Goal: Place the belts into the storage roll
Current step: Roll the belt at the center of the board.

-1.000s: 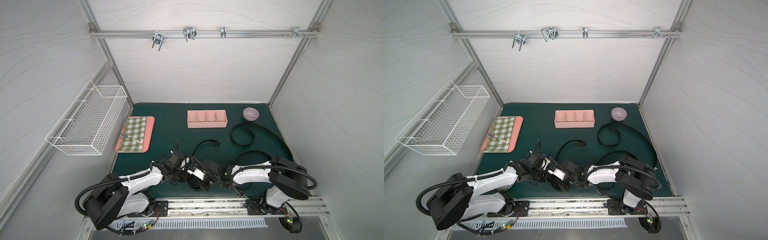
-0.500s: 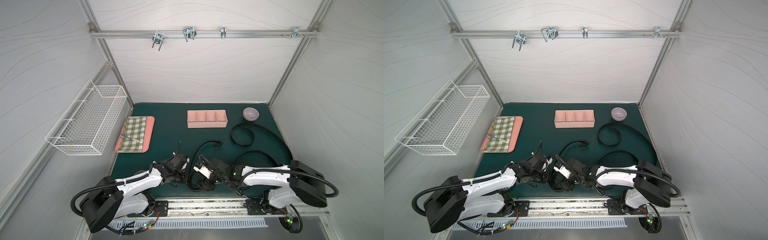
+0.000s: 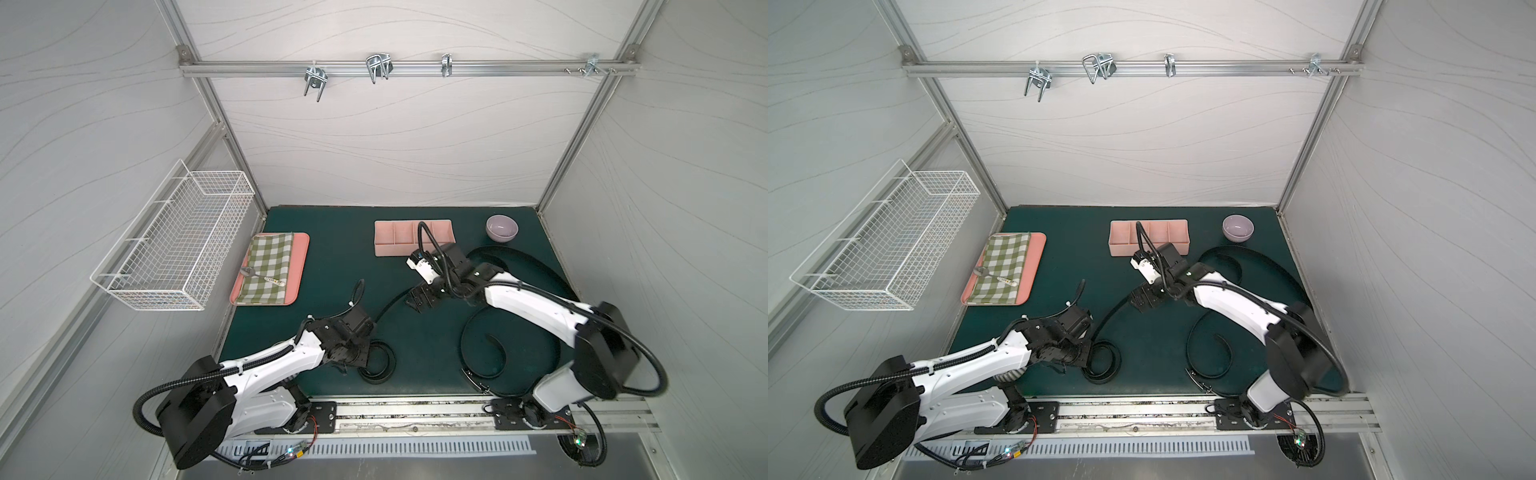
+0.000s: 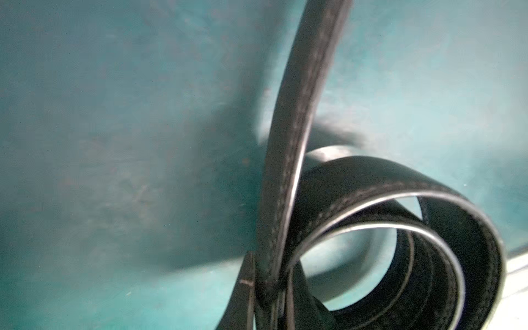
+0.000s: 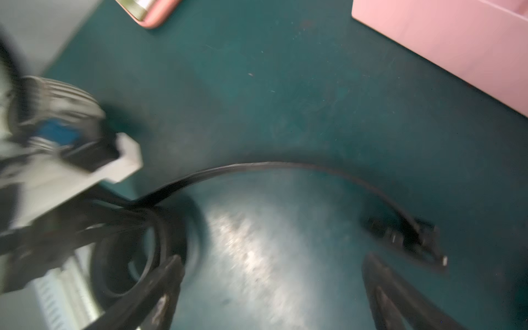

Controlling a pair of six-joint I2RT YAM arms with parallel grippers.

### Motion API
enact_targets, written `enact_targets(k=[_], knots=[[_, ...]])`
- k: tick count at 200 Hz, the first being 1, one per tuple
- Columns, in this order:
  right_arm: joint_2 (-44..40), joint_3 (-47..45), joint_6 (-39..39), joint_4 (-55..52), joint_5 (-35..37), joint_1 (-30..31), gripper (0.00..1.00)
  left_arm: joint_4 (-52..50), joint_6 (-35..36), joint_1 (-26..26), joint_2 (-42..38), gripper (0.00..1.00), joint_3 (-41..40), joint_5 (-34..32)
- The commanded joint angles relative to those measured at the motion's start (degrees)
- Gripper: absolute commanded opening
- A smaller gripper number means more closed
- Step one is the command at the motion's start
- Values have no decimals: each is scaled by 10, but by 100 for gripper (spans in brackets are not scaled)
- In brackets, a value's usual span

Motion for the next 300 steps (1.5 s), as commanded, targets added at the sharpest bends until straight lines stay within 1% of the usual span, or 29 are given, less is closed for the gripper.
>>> enact_targets(k=[1, 25, 40, 67, 78, 92, 107, 127, 141, 152, 167, 180, 211, 217, 224, 230, 240, 245, 252, 266, 277, 288, 300], knots=[[77, 40, -121, -69, 17, -2, 99, -24, -4, -4, 3, 0, 26, -35], [134, 68, -164, -39, 39, -5, 99, -24, -6, -3, 3, 0, 24, -35], [166, 92, -179, -48, 41, -11, 99, -24, -8, -3, 1, 0, 22, -36], [197, 111, -198, -34, 81, -18, 99, -24, -7, -3, 2, 0, 23, -38], [196, 114, -205, -33, 94, -18, 99, -24, -7, -3, 3, 0, 24, -38], [178, 109, -209, -45, 82, -13, 97, -27, -10, -3, 2, 0, 24, -40], [135, 71, -212, -44, 96, 3, 97, -28, -11, -3, 3, 0, 25, -42], [67, 5, -210, -8, 109, 14, 99, -27, -11, -3, 8, 0, 25, -43], [48, -19, -228, 21, 114, 13, 99, -27, -12, -3, 9, 0, 24, -42], [53, -24, -253, 37, 127, 11, 99, -28, -11, -3, 9, 0, 25, -43], [69, -2, -268, 37, 139, 9, 99, -28, -12, -3, 6, 0, 24, -44], [89, 15, -279, 41, 126, 2, 99, -30, -12, -3, 3, 0, 24, -44], [158, 70, -297, 14, 95, -17, 98, -30, -13, -3, 3, 0, 24, -45], [170, 77, -296, 12, 89, -23, 95, -30, -13, -3, 2, 0, 25, -45], [183, 89, -295, 1, 74, -30, 89, -30, -13, -3, 2, 0, 24, -46], [194, 103, -291, -18, 59, -38, 81, -30, -14, -3, 2, 0, 25, -46], [208, 124, -279, -49, 33, -52, 64, -31, -14, -4, 2, 0, 26, -49], [211, 129, -274, -59, 22, -59, 58, -32, -14, -3, 1, 0, 27, -51], [209, 126, -267, -63, 11, -66, 51, -33, -15, -3, 1, 0, 28, -54], [197, 119, -252, -71, -13, -79, 29, -36, -14, -3, 3, 0, 35, -63], [187, 115, -240, -85, -27, -83, 17, -42, -12, -3, 9, 0, 46, -80], [175, 105, -229, -100, -35, -83, 7, -38, -10, 0, 18, 0, 58, -92], [158, 87, -208, -111, -46, -81, 5, -24, -8, 3, 38, 0, 70, -98]])
